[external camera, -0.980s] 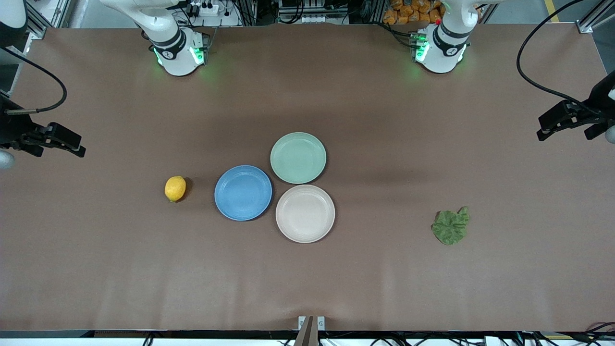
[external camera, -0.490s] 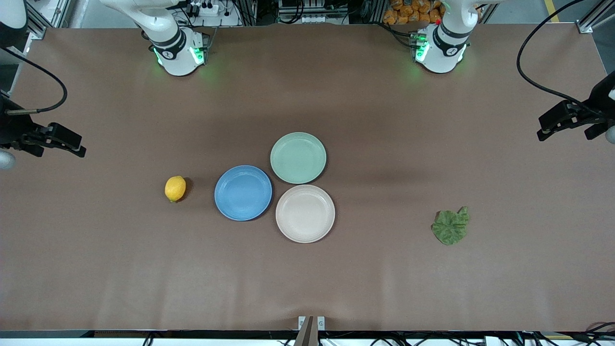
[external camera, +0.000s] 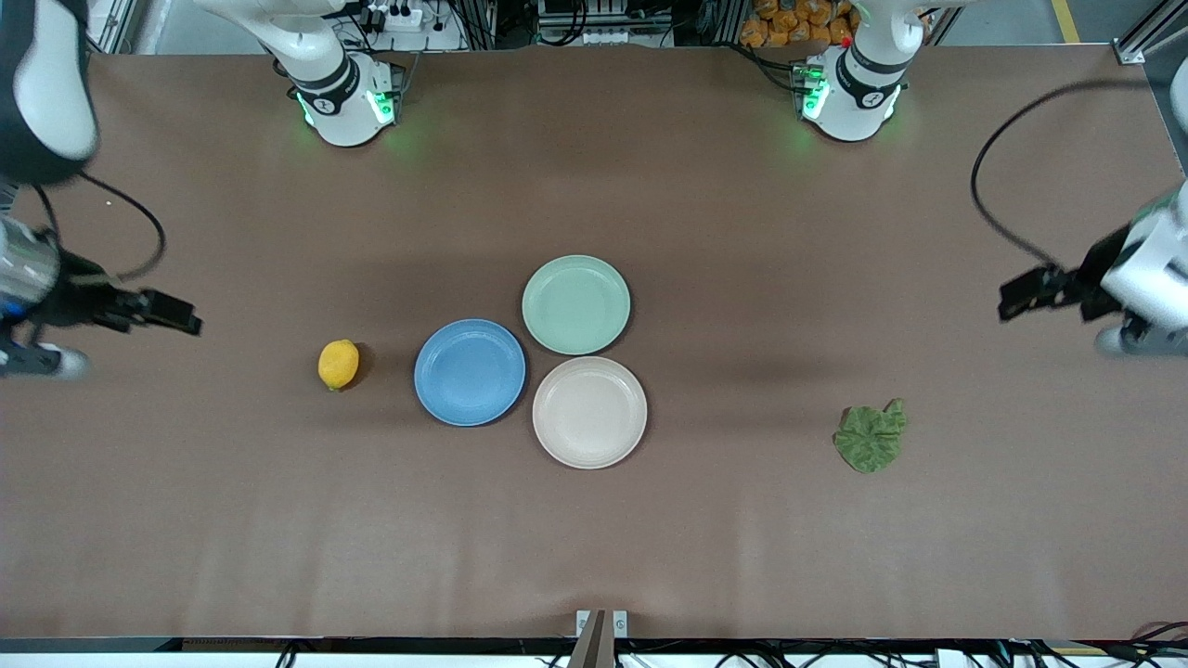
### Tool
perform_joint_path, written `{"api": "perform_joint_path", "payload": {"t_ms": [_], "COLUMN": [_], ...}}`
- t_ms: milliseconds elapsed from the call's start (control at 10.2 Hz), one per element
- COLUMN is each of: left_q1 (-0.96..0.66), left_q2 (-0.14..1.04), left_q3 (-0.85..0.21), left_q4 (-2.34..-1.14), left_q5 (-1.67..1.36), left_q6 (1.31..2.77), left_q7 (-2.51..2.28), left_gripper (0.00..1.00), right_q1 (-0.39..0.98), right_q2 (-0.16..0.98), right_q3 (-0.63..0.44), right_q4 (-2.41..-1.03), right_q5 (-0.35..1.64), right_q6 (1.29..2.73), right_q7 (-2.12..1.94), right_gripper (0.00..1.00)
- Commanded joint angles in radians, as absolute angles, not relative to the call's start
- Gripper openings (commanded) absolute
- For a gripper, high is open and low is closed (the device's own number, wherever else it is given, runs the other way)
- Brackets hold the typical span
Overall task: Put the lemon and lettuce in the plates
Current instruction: 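Reach the right gripper to the lemon while the left gripper reaches the lettuce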
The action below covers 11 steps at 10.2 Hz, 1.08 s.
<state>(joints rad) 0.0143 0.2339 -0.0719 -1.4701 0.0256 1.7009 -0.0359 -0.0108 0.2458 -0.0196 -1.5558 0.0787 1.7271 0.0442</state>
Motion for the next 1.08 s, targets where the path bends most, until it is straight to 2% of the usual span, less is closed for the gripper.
{"api": "perform_joint_path", "payload": {"t_ms": [0,392,686,980], "left_q1": [0.017,0.012,0.032,0.041], "left_q2": [0.314,0.354,0.356,0.418], "left_q3": [-0.066,-0.067,-0.067,-0.067], "left_q4": [-1.453,-1.453,-1.454,-1.456], "left_q5": [0.018,0.071,0.063,0.057], "left_q6": [1.755,1.764,1.764,1.798], "left_q7": [-0.011,-0.012,-0.008,-0.009], "left_gripper": [1.0,1.0,1.0,1.0], "right_q1": [-0.028,0.021,0.034,0.043], "right_q2": [0.312,0.53,0.577,0.61], "right_q3": [-0.011,-0.005,-0.005,-0.005], "right_q4": [-1.684,-1.687,-1.69,-1.695], "right_q5": [0.104,0.195,0.195,0.195], "right_q6": [1.891,1.928,1.956,1.973], "right_q7": [0.038,0.035,0.035,0.035], "right_gripper": [1.0,1.0,1.0,1.0]}}
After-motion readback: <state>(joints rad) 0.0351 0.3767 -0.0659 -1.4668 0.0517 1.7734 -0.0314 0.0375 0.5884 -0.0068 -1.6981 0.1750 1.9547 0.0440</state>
